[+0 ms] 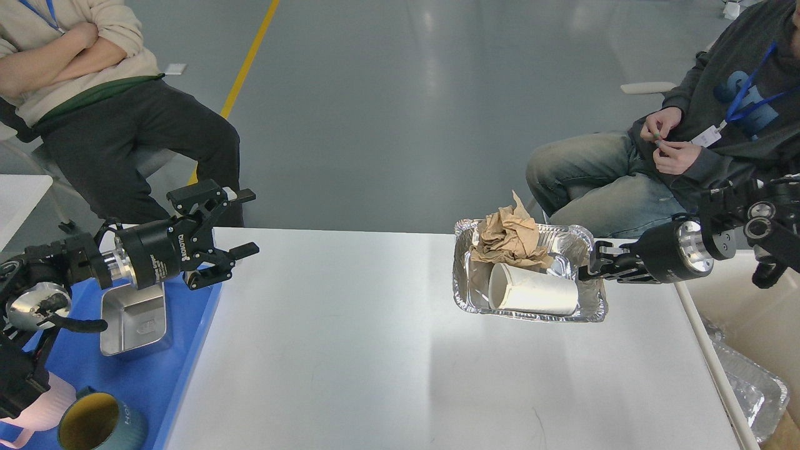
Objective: Tidy desktop
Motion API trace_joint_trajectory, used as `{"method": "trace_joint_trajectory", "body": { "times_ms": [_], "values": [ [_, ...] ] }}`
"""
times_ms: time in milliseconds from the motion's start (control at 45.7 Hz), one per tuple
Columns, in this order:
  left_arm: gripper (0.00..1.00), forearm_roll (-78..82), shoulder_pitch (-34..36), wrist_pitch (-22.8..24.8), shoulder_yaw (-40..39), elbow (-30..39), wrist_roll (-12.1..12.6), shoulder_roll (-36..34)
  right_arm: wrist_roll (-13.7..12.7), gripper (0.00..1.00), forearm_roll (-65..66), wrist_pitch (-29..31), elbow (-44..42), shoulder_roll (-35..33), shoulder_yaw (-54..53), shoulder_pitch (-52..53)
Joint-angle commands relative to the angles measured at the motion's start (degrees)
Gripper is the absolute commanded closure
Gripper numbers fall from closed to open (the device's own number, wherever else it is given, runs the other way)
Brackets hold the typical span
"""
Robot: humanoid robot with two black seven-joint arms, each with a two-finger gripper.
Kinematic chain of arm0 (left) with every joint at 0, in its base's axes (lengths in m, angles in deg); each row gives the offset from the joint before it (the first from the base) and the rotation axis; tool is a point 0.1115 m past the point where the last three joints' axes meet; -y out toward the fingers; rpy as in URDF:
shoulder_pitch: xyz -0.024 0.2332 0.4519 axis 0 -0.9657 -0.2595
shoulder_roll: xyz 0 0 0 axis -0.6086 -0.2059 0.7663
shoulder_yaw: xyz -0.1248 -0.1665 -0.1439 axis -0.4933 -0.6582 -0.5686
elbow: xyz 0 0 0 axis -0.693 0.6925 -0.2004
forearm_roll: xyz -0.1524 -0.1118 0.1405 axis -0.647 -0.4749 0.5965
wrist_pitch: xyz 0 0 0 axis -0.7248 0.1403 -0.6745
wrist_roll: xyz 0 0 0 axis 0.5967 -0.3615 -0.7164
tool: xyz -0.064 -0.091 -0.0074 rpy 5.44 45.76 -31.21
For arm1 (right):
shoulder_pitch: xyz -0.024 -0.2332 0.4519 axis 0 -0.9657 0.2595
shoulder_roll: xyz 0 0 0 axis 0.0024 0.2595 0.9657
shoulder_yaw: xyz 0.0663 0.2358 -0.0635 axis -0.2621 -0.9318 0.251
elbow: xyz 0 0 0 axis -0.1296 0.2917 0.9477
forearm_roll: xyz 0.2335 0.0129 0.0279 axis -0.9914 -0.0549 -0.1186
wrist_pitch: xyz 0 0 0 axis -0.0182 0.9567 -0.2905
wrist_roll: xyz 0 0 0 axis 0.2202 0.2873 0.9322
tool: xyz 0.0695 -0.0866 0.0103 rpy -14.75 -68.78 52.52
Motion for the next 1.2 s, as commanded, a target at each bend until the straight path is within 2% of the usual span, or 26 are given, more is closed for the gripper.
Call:
{"method": "trace_joint_trajectory", "body": {
  "times_ms": [0, 547, 634, 787, 875, 1028, 1181],
  "values": [
    [0.03, -2.2, -0.4, 0.0, -0.2, -4.5, -0.2, 2.5, 0.0, 1.00, 0.1, -0.1, -0.1, 0.0, 0.0, -0.3],
    [0.03, -2.1, 0.2, -0.8, -0.1, -8.8, -0.5, 5.6, -0.1, 1.00, -0.1, -0.2, -3.0, -0.9, 0.0, -0.8],
    [0.03, -2.2, 0.3, -0.8, -0.2, -9.2, -1.2, 6.2, -0.1, 1.00, -0.1, -0.3, -3.5, -2.6, 0.0, -0.7],
    [0.03, -2.4, 0.6, -1.1, -0.9, -9.5, -4.2, 6.7, -0.3, 1.00, -0.1, -0.2, -8.3, -5.6, 0.1, -1.3],
    [0.03, -3.5, 0.9, -2.9, -1.6, -9.7, -5.9, 6.8, -0.2, 1.00, -0.1, -0.2, -11.9, -7.5, 0.1, -1.8],
    [0.03, -7.1, 1.2, -6.9, -1.5, -9.7, -6.0, 7.2, -0.1, 1.00, 0.0, -0.5, -16.9, -10.1, 0.0, -3.6],
    [0.03, -7.6, 1.6, -7.5, -1.4, -11.4, -6.0, 7.8, 0.0, 1.00, -0.1, -3.2, -22.8, -10.9, -0.2, -6.5]
  ]
}}
